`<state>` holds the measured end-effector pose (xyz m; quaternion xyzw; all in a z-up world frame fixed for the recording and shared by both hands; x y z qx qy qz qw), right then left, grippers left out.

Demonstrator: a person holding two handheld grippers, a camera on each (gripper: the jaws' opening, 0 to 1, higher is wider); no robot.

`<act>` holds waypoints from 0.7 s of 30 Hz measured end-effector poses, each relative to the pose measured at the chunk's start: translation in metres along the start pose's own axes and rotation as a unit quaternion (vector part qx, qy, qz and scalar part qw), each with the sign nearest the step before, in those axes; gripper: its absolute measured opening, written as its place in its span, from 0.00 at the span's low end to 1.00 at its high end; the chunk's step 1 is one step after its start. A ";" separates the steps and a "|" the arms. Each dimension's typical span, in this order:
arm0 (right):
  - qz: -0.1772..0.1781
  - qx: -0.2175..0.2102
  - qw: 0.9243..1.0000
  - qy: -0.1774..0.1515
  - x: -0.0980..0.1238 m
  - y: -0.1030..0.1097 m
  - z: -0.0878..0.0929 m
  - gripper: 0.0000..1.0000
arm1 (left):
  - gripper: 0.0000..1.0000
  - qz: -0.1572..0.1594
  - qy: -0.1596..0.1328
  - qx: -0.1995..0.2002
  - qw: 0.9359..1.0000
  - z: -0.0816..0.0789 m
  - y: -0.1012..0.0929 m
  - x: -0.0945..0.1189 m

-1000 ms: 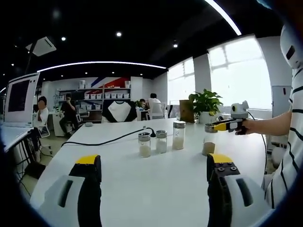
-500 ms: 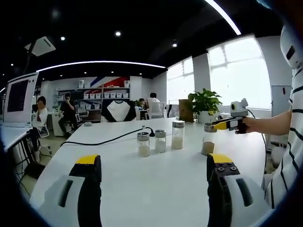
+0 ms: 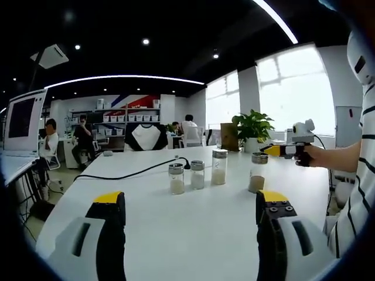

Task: Rotate the seasoning bottle until the label or dispensing opening points toward the visible target arrow and the bottle remains upright within the marked orientation range

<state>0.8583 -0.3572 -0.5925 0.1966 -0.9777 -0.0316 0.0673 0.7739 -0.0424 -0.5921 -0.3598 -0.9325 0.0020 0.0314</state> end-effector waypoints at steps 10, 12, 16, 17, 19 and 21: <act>0.034 0.015 0.999 -0.001 0.005 0.002 0.003 0.43 | 0.97 0.002 0.005 -0.001 1.000 0.000 0.000 0.000; 0.035 0.017 0.999 -0.002 0.005 0.004 0.003 0.43 | 0.97 0.002 0.003 -0.001 1.000 -0.001 0.000 0.000; 0.029 0.011 1.000 0.001 0.003 0.009 0.005 0.43 | 0.97 0.002 0.006 -0.004 1.000 -0.001 0.000 0.001; 0.033 0.021 0.999 0.006 0.001 0.011 0.008 0.44 | 0.97 0.003 0.006 -0.004 1.000 -0.001 0.000 0.001; 0.035 0.029 0.999 0.009 -0.001 0.014 0.010 0.44 | 0.97 0.002 0.007 -0.004 1.000 -0.001 0.000 0.002; 0.039 0.028 0.999 0.009 -0.003 0.015 0.011 0.44 | 0.97 0.000 0.007 -0.005 1.000 -0.001 0.001 0.004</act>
Point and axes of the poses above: the point that each gripper's makers call its tool centre point, and the gripper's own axes: x roughly backward along the fingers, y roughly to its left, z roughly out of its underside, the point moved 2 cm from there along x, roughly backward along the fingers, and after that the axes turned 14 degrees about z, right-handed, at the moved point
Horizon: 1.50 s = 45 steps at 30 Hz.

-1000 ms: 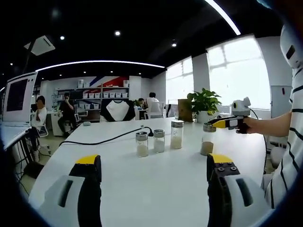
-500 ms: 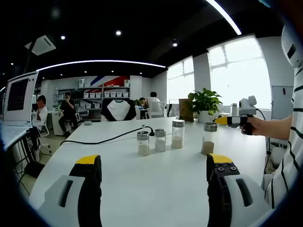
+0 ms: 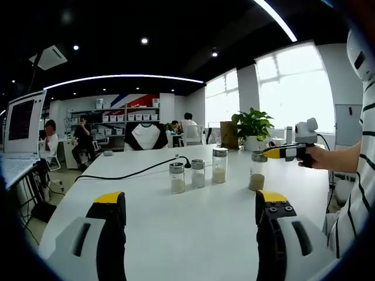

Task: Rotate the seasoning bottle until the label or dispensing opening points toward the visible target arrow and the bottle remains upright within the marked orientation range

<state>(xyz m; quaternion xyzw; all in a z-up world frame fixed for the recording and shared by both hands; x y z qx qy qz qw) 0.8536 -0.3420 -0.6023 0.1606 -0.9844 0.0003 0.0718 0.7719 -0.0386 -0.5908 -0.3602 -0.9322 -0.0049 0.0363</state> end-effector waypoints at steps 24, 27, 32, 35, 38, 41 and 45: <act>0.009 -0.002 1.000 0.012 -0.010 -0.007 0.008 0.35 | 0.97 -0.016 0.004 0.005 1.000 0.006 0.006 0.007; 0.000 0.000 1.000 0.010 -0.010 -0.008 0.008 0.35 | 0.97 -0.016 0.003 0.006 1.000 0.006 0.006 0.008; -0.023 0.003 1.000 0.012 -0.009 -0.007 0.007 0.35 | 0.96 -0.019 0.004 0.006 1.000 0.007 0.006 0.009; -0.036 0.006 0.999 0.014 -0.008 -0.006 0.007 0.35 | 0.96 -0.019 0.004 0.006 1.000 0.007 0.006 0.010; -0.051 0.008 0.999 0.013 -0.007 -0.007 0.007 0.35 | 0.96 -0.019 0.004 0.006 1.000 0.007 0.006 0.009; -0.066 0.011 0.998 0.007 -0.006 -0.008 0.008 0.35 | 0.96 -0.019 0.006 0.005 1.000 0.007 0.006 0.008; -0.081 0.011 0.997 0.003 -0.005 -0.008 0.008 0.35 | 0.96 -0.018 0.006 0.006 1.000 0.007 0.005 0.008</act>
Point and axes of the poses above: the point that each gripper's makers call its tool centre point, and the gripper's own axes: x roughly backward along the fingers, y roughly to its left, z roughly out of its underside, the point moved 2 cm from there along x, roughly backward along the fingers, and after that the axes turned 14 degrees about z, right-handed, at the moved point
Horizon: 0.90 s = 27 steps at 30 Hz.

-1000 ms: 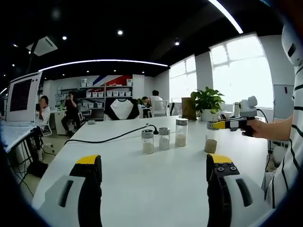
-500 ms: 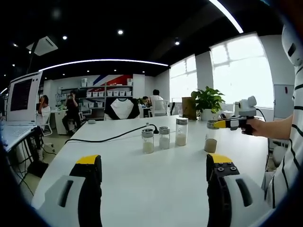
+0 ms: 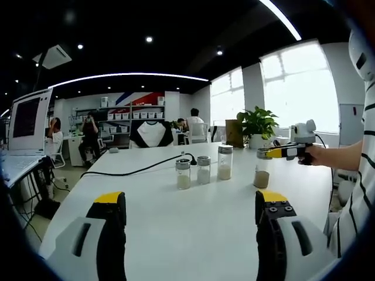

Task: Rotate the seasoning bottle until the label or dispensing opening points toward the visible target arrow and the bottle remains upright within the marked orientation range

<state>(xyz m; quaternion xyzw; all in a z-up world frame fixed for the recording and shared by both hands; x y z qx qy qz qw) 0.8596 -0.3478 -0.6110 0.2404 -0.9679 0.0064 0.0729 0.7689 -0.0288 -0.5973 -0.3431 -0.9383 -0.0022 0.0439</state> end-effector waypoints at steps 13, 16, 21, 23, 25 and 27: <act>-0.087 0.010 0.996 0.004 -0.002 -0.002 -0.001 0.34 | 0.96 0.000 0.001 -0.005 1.000 -0.004 -0.001 0.000; -0.107 0.007 0.994 -0.001 -0.001 -0.003 -0.001 0.34 | 0.96 0.003 0.002 -0.005 1.000 -0.004 -0.002 0.000; -0.135 0.008 0.991 -0.002 -0.001 -0.003 -0.001 0.34 | 0.96 0.005 -0.001 -0.006 1.000 -0.006 -0.003 -0.001; -0.138 0.008 0.990 0.000 0.000 -0.003 -0.001 0.34 | 0.96 0.004 0.000 -0.007 1.000 -0.006 -0.002 0.000; -0.139 0.010 0.990 0.003 0.000 -0.002 -0.001 0.34 | 0.96 0.003 -0.001 -0.006 1.000 -0.005 -0.002 0.000; -0.140 0.009 0.990 0.004 0.000 -0.002 -0.001 0.34 | 0.96 0.004 0.000 -0.005 1.000 -0.005 -0.002 0.000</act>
Point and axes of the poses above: the point that each gripper's makers call its tool centre point, and the gripper's own axes: x roughly backward along the fingers, y roughly to its left, z roughly out of its underside, the point moved 2 cm from there along x, roughly backward along the fingers, and after that the axes turned 14 degrees about z, right-handed, at the moved point
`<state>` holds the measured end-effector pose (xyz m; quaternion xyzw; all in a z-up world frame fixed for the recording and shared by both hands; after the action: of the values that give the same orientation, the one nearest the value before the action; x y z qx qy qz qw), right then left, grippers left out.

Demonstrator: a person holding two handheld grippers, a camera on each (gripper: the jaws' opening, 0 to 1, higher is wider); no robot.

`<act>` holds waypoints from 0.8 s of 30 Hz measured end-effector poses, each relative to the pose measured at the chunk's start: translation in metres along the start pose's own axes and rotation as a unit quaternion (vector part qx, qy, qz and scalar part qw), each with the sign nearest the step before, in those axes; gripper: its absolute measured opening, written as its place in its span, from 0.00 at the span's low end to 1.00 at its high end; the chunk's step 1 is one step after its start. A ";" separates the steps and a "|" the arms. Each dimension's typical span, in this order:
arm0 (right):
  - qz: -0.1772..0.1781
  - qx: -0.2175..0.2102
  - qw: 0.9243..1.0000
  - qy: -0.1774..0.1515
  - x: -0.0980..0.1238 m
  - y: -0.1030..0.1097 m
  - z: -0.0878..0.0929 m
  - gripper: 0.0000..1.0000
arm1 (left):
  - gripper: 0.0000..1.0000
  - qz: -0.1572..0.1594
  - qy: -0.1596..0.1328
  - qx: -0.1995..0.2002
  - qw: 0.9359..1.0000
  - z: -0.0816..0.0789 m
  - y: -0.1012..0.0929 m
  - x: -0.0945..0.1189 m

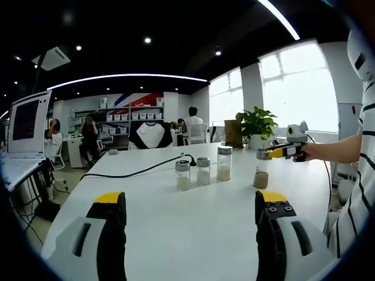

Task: Rotate the seasoning bottle until the label or dispensing opening points toward the visible target arrow and the bottle remains upright within the marked orientation range

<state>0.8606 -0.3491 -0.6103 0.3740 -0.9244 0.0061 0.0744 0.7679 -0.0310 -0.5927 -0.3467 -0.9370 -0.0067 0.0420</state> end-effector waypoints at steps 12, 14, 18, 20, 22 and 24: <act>0.054 -0.054 0.997 -0.026 0.001 0.000 -0.006 0.47 | 0.96 0.001 0.001 0.002 1.000 0.002 -0.002 -0.001; 0.065 -0.055 0.996 -0.028 0.001 0.000 -0.007 0.50 | 0.96 0.002 0.001 0.002 1.000 0.002 -0.002 -0.002; 0.102 -0.054 0.993 -0.038 0.000 -0.003 -0.011 0.51 | 0.96 0.004 0.002 0.002 1.000 0.002 -0.003 -0.003; 0.113 -0.045 0.992 -0.034 -0.001 0.000 -0.011 0.51 | 0.96 0.004 0.002 0.002 1.000 0.003 -0.004 -0.002; 0.123 -0.033 0.991 -0.027 -0.002 0.001 -0.010 0.51 | 0.96 0.003 0.003 0.004 1.000 0.004 -0.003 -0.002; 0.127 -0.034 0.991 -0.030 -0.003 0.006 -0.011 0.51 | 0.96 0.001 0.003 0.005 1.000 0.004 -0.003 -0.002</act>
<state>0.8597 -0.3422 -0.5996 0.2507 -0.9660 -0.0270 0.0577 0.7670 -0.0341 -0.5969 -0.3478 -0.9364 -0.0031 0.0463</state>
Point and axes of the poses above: the point that each gripper's makers call its tool centre point, and the gripper's own axes: x roughly backward along the fingers, y roughly to its left, z roughly out of its underside, the point moved 2 cm from there along x, roughly backward along the fingers, and after that the axes turned 14 degrees about z, right-handed, at the moved point
